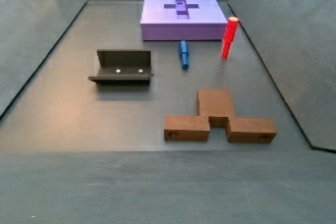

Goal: Pick up the green object. Move up. Move to above the board. Insert the green object.
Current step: Move to above the board, then insert the green object.

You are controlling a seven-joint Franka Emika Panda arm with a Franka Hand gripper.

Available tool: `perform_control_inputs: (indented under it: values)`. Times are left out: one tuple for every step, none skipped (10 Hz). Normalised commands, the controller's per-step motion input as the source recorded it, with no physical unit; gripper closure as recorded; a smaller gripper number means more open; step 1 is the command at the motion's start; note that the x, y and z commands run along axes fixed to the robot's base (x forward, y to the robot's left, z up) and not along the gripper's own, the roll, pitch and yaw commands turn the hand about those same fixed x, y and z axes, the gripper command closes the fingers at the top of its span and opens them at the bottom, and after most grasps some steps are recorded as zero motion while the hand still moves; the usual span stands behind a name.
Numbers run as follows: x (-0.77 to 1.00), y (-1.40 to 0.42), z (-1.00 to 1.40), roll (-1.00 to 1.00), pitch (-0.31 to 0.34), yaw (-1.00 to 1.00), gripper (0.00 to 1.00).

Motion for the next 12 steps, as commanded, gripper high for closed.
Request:
perform_control_inputs:
  values:
    - [0.09,-1.4,0.19,0.0,0.055,-0.12,1.0]
    - [0.1,-1.4,0.2,0.0,0.084,-0.06,1.0]
    - [0.11,-1.4,0.21,0.01,0.102,-0.03,1.0]
    - [0.15,-1.4,0.21,0.0,0.12,-0.02,1.0]
    - [0.16,-1.4,0.21,0.01,0.135,0.0,1.0]
    - [0.23,-1.4,0.23,0.0,0.163,0.0,1.0]
    - [0.15,-0.78,0.13,0.01,0.164,0.0,1.0]
    - [0.1,-0.28,0.06,0.02,0.151,0.0,1.0]
    - [0.08,-0.17,0.04,0.0,0.121,0.0,1.0]
    - [0.0,-0.02,0.0,0.0,0.0,0.0,1.0]
    - [0.0,-0.03,0.0,0.0,0.0,0.0,1.0]
    - [0.0,-0.01,-0.01,-0.02,0.0,0.0,1.0]
